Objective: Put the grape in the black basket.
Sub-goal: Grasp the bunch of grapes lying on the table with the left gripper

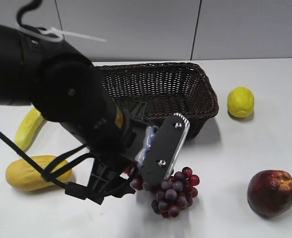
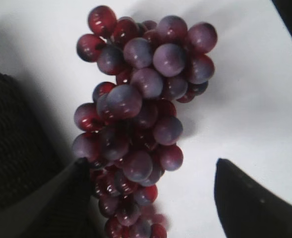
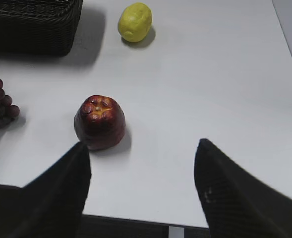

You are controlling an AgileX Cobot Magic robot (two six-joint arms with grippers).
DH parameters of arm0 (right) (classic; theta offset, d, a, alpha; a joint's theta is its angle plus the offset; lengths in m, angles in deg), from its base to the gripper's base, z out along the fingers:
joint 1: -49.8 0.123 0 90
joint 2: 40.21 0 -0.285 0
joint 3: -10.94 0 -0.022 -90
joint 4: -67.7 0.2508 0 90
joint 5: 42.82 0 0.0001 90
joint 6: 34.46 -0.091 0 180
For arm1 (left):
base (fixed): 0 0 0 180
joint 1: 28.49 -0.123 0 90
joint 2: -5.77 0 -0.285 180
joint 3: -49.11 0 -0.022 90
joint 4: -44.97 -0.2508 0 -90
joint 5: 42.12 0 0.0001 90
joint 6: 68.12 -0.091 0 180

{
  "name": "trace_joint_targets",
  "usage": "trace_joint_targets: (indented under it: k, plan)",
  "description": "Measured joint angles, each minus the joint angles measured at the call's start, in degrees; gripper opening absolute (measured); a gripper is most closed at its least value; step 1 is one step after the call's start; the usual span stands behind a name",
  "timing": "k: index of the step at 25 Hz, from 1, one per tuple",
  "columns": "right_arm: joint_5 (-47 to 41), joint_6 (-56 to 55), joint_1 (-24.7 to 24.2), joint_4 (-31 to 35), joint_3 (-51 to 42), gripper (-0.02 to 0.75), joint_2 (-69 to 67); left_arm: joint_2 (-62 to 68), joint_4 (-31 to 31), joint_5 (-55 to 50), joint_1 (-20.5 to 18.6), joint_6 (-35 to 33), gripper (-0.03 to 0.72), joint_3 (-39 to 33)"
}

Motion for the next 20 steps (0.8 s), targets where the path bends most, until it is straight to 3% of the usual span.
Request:
trace_joint_targets:
  k: [6, 17, 20]
  plan:
    - [0.0, 0.0, 0.0, 0.0, 0.0, 0.498, 0.0, 4.5, -1.2, 7.5, 1.0, 0.0, 0.593, 0.1]
    - [0.0, 0.0, 0.0, 0.0, 0.0, 0.498, 0.0, 14.7, -3.2, 9.4, 1.0, -0.1, 0.588, 5.0]
    - [0.0, 0.0, 0.0, 0.0, 0.0, 0.498, 0.0, 15.5, -3.2, 11.0, 1.0, -0.1, 0.557, 5.1]
